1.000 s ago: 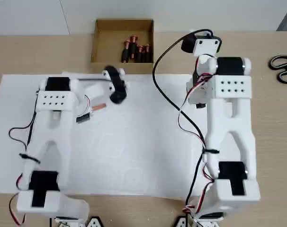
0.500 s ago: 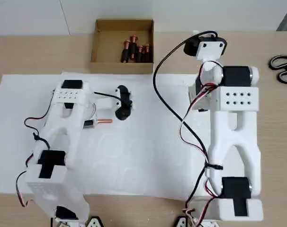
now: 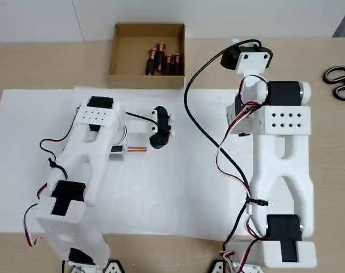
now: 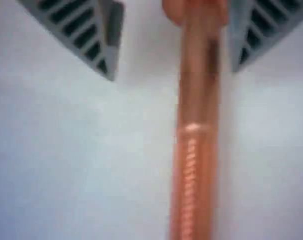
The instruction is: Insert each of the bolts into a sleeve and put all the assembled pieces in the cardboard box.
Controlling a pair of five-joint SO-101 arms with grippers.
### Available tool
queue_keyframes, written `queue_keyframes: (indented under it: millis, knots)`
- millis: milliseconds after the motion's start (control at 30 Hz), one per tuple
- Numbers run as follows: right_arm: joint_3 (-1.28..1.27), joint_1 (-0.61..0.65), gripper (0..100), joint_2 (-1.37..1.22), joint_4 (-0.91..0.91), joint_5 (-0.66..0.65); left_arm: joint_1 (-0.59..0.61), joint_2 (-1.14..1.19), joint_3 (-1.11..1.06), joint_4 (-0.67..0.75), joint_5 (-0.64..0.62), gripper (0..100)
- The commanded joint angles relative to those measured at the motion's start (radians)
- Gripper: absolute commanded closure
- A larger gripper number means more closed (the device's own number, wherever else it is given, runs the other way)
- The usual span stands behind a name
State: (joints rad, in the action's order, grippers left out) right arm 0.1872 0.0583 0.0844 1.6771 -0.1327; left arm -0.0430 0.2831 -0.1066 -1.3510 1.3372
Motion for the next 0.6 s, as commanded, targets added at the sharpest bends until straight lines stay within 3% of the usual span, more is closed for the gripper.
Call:
queue_keyframes:
  millis: [0, 167, 333, 567]
  knots:
    - [0.006, -0.008, 99.5, 0.051, 0.004, -0.005, 0.014, -0.009, 0.093, -0.002, 0.147, 85]
    - [0.006, -0.007, 99.5, 0.051, 0.004, -0.005, 0.026, -0.009, 0.3, -0.195, 0.032, 85]
    - [0.006, -0.007, 99.5, 0.051, 0.002, -0.008, 0.028, -0.009, 0.544, -0.405, -0.207, 85]
    - [0.006, -0.012, 99.5, 0.051, 0.002, -0.009, 0.08, -0.152, 0.631, -0.4, -0.448, 85]
